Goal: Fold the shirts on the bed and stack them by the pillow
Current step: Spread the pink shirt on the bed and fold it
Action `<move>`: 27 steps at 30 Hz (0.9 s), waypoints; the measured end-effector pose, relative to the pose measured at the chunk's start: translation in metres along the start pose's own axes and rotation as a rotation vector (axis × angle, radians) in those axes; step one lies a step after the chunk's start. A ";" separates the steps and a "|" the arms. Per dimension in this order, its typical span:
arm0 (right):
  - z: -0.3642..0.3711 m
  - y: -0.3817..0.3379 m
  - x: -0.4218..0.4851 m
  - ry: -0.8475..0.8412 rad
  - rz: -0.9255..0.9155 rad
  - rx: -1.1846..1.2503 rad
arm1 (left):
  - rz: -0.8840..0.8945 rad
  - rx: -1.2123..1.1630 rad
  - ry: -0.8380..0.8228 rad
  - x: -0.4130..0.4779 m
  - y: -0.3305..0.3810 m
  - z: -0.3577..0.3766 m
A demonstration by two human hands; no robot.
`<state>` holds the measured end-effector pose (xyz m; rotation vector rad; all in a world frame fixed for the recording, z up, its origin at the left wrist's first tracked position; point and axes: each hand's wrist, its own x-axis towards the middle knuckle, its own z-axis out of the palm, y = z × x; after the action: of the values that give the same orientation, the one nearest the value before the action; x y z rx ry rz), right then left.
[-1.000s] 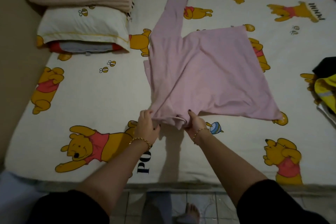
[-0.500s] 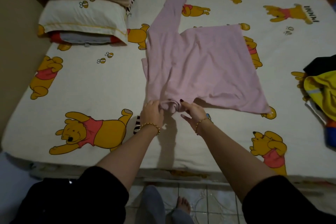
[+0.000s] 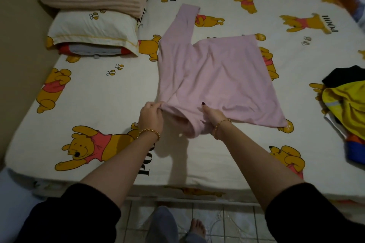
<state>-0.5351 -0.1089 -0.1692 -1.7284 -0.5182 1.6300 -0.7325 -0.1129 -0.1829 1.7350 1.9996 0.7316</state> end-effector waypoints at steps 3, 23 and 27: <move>-0.009 -0.004 -0.016 -0.208 0.194 0.088 | -0.210 -0.130 -0.022 0.002 0.018 -0.004; -0.080 0.036 -0.070 -0.085 -0.374 -0.404 | -0.798 -0.895 -0.320 -0.056 0.056 0.022; -0.090 0.035 -0.084 -0.041 -0.623 -0.579 | -0.779 -0.926 -0.275 -0.062 0.064 0.019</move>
<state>-0.4638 -0.2106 -0.1386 -1.6641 -1.4937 1.1184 -0.6615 -0.1655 -0.1609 0.4421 1.5391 0.8539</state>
